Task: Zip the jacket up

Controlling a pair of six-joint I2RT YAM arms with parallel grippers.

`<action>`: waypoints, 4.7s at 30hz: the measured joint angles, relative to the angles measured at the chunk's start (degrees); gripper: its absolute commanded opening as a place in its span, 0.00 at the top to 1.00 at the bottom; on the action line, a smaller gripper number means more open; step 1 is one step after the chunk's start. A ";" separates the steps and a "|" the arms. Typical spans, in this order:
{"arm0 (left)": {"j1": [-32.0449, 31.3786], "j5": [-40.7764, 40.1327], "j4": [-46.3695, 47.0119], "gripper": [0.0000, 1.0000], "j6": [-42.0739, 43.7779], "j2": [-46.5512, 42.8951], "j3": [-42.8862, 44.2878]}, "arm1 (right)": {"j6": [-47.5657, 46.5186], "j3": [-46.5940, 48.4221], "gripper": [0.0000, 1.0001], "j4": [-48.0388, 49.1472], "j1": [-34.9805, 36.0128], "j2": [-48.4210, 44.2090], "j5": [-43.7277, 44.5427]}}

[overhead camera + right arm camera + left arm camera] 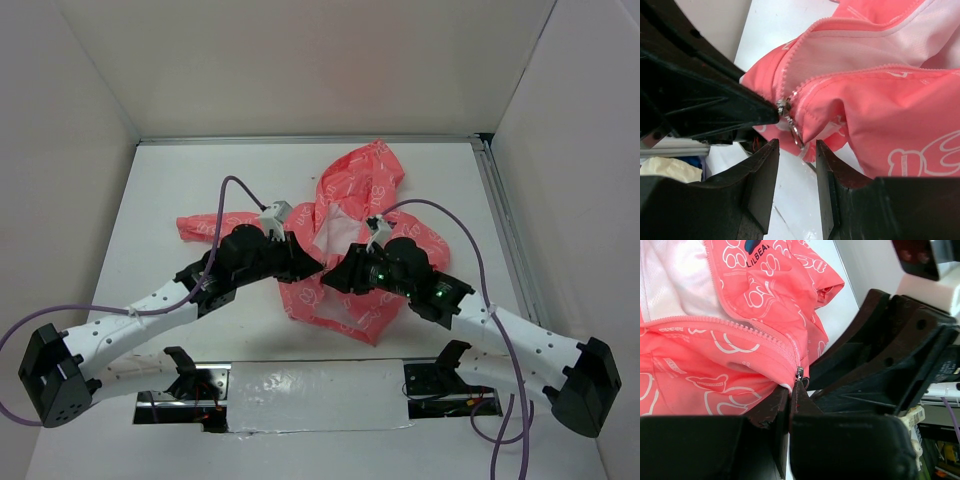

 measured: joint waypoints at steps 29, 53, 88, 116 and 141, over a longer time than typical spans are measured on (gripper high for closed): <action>-0.13 -0.46 0.11 1.00 -0.13 -0.42 0.02 | 0.63 9.51 1.00 -11.58 2.05 3.28 4.98; -2.08 -6.69 -0.09 1.00 13.99 2.45 -0.37 | -7.89 22.16 1.00 -27.02 6.14 17.09 12.24; -2.32 1.09 7.91 1.00 21.49 -0.11 -3.91 | -8.96 30.25 1.00 -32.98 -0.42 16.00 16.11; -13.79 -31.69 -4.70 0.01 33.77 8.46 5.92 | -12.46 33.18 1.00 -37.11 -2.71 15.65 9.84; -17.09 -26.23 25.77 0.05 59.17 1.66 -7.15 | -12.35 33.86 1.00 -37.18 -8.44 17.00 -0.02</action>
